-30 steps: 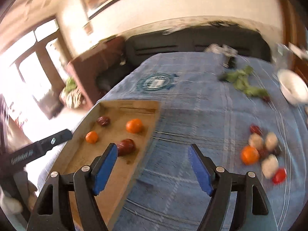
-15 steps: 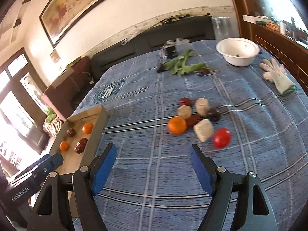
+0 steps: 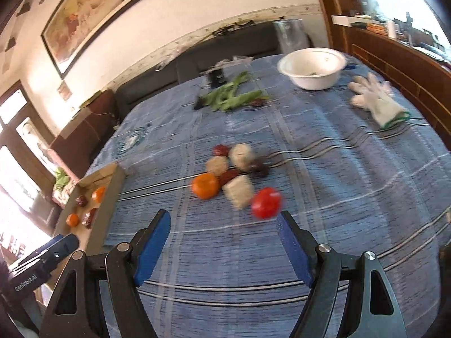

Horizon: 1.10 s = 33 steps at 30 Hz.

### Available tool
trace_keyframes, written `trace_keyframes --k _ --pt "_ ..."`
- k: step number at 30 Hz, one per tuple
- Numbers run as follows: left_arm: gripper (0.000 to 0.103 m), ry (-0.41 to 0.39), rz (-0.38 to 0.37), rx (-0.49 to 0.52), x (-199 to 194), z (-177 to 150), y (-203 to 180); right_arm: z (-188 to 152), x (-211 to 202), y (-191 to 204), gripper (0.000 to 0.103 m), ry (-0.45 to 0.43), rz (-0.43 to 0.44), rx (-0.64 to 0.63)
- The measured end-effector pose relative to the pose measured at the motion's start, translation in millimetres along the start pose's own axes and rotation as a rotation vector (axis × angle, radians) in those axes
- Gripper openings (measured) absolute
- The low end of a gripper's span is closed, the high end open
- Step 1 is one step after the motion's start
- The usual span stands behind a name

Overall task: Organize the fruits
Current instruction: 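Return both tools to the fruit pile on the table, then grasp an orange with the left tool while the right tool grasps the red tomato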

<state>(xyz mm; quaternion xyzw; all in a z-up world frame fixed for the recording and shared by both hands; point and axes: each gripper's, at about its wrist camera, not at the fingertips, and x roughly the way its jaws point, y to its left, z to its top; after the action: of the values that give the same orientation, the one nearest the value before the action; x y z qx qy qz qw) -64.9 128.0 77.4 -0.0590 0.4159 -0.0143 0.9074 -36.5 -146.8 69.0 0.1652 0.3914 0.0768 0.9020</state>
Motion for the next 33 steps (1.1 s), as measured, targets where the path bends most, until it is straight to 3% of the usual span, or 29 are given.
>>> trace_keyframes --k 5,12,18,20,22,33 --pt "0.071 0.016 -0.036 0.005 10.7 0.0 -14.7 5.7 -0.1 -28.2 0.081 0.022 -0.045 0.023" --pt "0.071 0.055 -0.071 0.054 29.9 3.0 -42.7 7.7 13.1 -28.6 0.081 0.059 -0.066 -0.05" --pt "0.071 0.067 -0.078 0.085 48.7 12.4 -54.6 10.0 33.9 -9.0 0.065 0.093 -0.108 -0.21" --pt "0.071 0.073 -0.089 0.092 55.7 16.1 -58.8 10.7 45.3 -6.9 0.052 0.113 -0.13 -0.237" --pt "0.071 0.071 -0.104 0.116 63.8 21.2 -66.8 11.0 54.6 -6.1 0.047 0.129 -0.132 -0.25" --pt "0.07 0.072 -0.188 0.253 118.8 39.2 -117.7 12.4 62.9 -12.2 0.033 0.12 -0.114 -0.235"
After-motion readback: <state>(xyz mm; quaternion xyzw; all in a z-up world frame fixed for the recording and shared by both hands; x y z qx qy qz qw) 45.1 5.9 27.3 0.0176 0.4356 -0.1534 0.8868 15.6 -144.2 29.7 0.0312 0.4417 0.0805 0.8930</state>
